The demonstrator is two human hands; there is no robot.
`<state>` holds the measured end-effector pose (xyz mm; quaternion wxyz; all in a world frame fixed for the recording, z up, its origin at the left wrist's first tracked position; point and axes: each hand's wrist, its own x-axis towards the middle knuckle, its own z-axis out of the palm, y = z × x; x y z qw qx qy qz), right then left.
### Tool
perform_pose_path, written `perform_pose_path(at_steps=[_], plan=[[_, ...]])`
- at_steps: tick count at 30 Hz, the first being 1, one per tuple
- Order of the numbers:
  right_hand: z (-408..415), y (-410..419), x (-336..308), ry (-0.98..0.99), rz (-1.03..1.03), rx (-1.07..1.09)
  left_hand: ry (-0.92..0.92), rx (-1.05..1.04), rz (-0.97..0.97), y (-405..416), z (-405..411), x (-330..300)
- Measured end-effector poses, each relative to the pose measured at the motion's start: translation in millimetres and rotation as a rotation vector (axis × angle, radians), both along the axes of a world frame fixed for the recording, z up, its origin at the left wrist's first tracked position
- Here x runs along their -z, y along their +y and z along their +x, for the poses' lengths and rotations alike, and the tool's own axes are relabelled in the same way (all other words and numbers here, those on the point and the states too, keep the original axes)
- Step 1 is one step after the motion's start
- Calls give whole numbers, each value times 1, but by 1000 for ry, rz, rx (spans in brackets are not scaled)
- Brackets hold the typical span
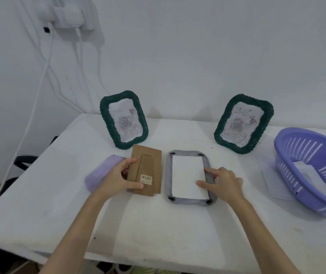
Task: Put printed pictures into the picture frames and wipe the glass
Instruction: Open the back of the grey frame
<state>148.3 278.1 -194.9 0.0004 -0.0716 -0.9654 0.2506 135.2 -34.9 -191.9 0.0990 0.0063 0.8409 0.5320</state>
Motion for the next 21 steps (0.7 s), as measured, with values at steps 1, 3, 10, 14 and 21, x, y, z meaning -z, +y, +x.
perform_pose_path(at_steps=[1, 3, 10, 14, 21], plan=[[0, 0, 0, -5, -5, 0, -8, 13, -12, -2, -1, 1], [0, -1, -1, -14, -16, 2, -11, 46, -45, -2, -2, 1], [2, -4, -2, -22, -38, 25, 87, 142, -451, 14, 2, 6], [5, -7, -3, 44, -73, 47, 169, 154, -586, 22, 1, -2], [6, -14, -7, 149, -195, -3, 284, 269, -384, 79, -1, 1]])
